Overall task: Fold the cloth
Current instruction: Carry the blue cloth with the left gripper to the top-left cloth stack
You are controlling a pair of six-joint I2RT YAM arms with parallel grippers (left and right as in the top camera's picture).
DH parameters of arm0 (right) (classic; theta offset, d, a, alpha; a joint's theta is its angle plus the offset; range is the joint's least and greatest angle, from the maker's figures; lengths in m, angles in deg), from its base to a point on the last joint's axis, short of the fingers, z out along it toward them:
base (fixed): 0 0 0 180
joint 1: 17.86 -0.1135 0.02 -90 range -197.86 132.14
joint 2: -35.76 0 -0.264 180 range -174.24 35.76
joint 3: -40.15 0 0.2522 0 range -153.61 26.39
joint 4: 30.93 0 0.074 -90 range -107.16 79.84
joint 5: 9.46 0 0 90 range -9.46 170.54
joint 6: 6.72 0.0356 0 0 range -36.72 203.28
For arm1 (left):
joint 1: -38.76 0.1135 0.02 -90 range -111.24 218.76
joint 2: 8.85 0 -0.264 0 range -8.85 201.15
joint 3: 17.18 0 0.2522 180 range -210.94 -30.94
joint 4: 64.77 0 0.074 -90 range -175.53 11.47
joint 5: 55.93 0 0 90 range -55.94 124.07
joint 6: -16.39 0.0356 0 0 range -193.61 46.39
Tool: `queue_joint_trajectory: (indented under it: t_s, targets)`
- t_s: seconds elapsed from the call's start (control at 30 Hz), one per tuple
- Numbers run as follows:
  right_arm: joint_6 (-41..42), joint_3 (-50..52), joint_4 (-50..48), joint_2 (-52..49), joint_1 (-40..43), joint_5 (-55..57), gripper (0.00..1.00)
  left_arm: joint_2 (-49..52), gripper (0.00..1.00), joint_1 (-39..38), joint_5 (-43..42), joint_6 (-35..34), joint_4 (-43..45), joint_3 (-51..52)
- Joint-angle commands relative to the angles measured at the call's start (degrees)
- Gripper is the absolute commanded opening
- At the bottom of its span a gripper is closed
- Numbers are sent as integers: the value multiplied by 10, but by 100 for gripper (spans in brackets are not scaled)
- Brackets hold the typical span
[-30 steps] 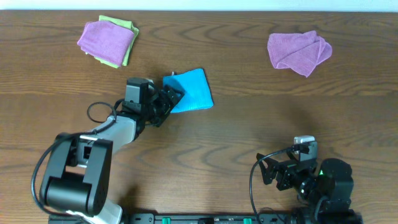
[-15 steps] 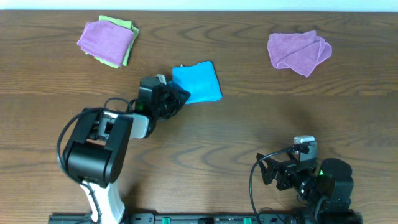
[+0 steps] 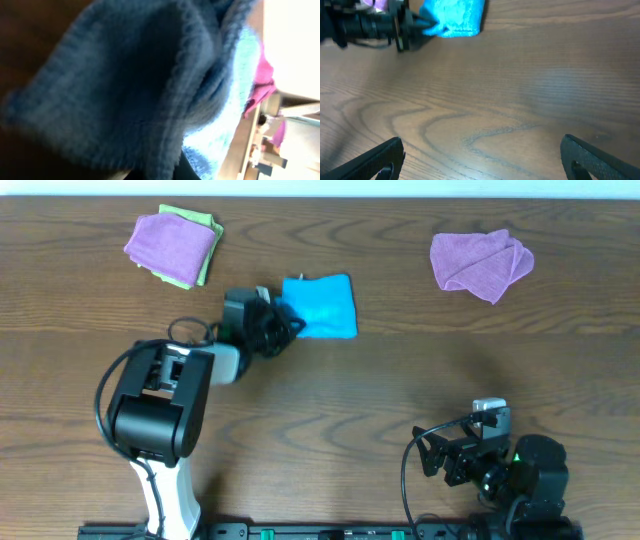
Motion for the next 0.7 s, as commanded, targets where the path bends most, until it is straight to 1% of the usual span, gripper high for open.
queue_joint_trajectory:
  t_s: [0.0,0.03,0.17,0.3,0.4,0.47,0.57,0.67]
  targets:
    - [6,2,0,3,5,-2,99,-20,6,26,-11,10,-92,-112]
    - [6,2,0,3,5,-2,99,-20,5,32,-9,13,-136,-148]
    - [6,2,0,3,5,-2,99,-19,6,62,15,41,-261,-292]
    - [6,2,0,3,5,-2,99,-18,6,94,51,65,-331,-393]
    - [6,2,0,3,5,-2,99,-14,6,121,71,75,-351,-448]
    - [6,2,0,3,5,-2,99,-14,6,137,88,75,-352,-467]
    - [6,2,0,3,5,-2,99,-14,6,163,116,81,-347,-480]
    - [6,2,0,3,5,-2,99,-9,6,186,132,88,-321,-480]
